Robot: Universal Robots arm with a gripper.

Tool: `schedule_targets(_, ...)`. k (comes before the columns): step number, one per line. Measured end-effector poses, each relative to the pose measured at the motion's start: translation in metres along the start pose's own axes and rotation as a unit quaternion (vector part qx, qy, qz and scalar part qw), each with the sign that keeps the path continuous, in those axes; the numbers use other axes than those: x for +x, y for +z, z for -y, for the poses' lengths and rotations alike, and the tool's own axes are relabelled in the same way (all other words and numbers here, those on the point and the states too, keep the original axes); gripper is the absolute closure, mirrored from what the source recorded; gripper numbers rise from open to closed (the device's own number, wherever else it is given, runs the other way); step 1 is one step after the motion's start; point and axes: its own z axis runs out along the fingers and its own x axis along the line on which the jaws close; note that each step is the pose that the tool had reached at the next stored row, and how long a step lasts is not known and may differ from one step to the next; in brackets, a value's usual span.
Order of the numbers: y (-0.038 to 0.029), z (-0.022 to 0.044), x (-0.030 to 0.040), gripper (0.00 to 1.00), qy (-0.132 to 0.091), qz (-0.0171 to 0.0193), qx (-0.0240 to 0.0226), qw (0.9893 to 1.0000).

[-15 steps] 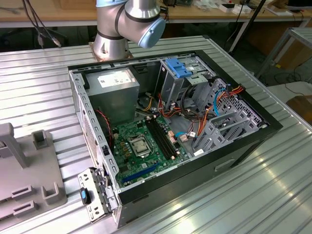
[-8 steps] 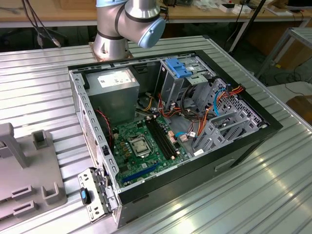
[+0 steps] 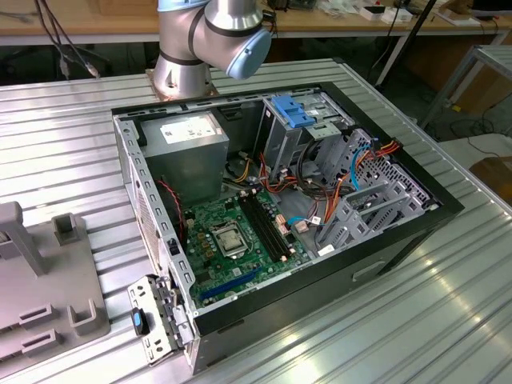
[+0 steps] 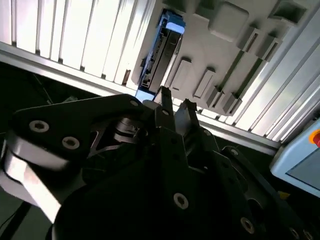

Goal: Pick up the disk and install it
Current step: 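Pick up the disk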

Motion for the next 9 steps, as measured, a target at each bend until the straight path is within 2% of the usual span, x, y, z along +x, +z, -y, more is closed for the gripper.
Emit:
schedule_targets(1, 0.0003, 0.0, 0.0, 0.7, -0.011, -0.0013, 0.0017, 0.9999)
schedule_targets(2, 0.0005, 0.0, 0.0, 0.58, -0.025, -0.0031, 0.0037, 0.9997)
schedule_targets(4, 0.0016, 0.0, -0.0001, 0.46, -0.053, -0.0081, 0.0074, 0.9985)
schedule_targets(7, 0.0028, 0.0, -0.0002, 0.46, -0.081, -0.0113, 0.0087, 0.9966)
schedule_targets(9, 0.0035, -0.0002, -0.0001, 0.46, -0.085, -0.0118, 0.0093, 0.9963)
